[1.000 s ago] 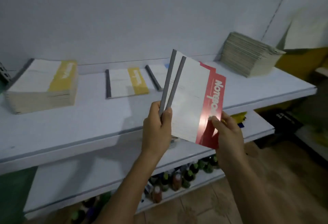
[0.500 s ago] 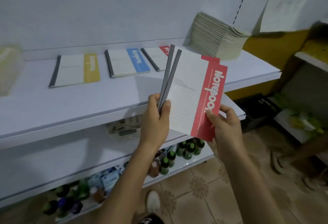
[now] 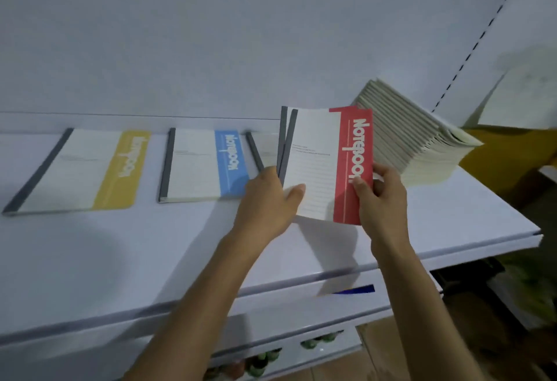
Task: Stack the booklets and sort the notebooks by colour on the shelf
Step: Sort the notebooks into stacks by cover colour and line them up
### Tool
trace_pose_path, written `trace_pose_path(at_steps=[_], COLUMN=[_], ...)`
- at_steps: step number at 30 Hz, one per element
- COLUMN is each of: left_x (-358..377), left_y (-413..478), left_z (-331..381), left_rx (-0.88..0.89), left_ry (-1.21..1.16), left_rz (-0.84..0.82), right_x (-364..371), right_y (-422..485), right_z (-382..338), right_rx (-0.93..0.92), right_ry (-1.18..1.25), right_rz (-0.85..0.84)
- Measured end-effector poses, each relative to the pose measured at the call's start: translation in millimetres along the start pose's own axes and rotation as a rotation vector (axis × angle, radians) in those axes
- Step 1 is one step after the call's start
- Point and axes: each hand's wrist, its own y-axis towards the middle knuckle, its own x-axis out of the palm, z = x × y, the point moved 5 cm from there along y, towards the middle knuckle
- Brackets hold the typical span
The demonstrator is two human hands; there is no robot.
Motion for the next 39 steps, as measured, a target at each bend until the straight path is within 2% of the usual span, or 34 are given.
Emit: trace_pose_path(at_steps=[4,8,11,14,17,21,23,27,33,39], left_x=[16,29,30,25,17,4,5,10,8,11], left_y=[27,29,28,33,37,28,21,18,20,16], left_z=[-9,-16,-20,-21,-21,-11,-11,-13,-9,-6], left_rx=[-0.094,-0.057,-0.014,0.026,0.063,0.019,-0.004,-0.021,0.024,0.053], left_ry=[0.145,0.303,0.365,0.426,0.515,0.728,0.761,0.613,0.567,0.748], left_rz=[-0.022,0.061,0.112,0.135,0.102,0.313,0.386,0.404,0.366,0.422], right_x=[29,48,52,57,51,38,37,36,38,40], right_y=[45,73,83,88,88,95,91,90,93,93], right_z=[12,34,41,43,51,54,53,56,64,67], right_rx=[-0.075,-0.150,-0.202,-0.244,-0.326,-0.434,-0.481,-0.505,-0.513,-0.573], right_ry=[-0.154,-0.538,-0.536,-0.475,-0.639,-0.553,-0.514,-0.485,-0.523,-0.635], right_rz=[-0.044,-0.212,-0.323,-0.583,-0.764,-0.652,-0.601,-0.598,-0.616,-0.598])
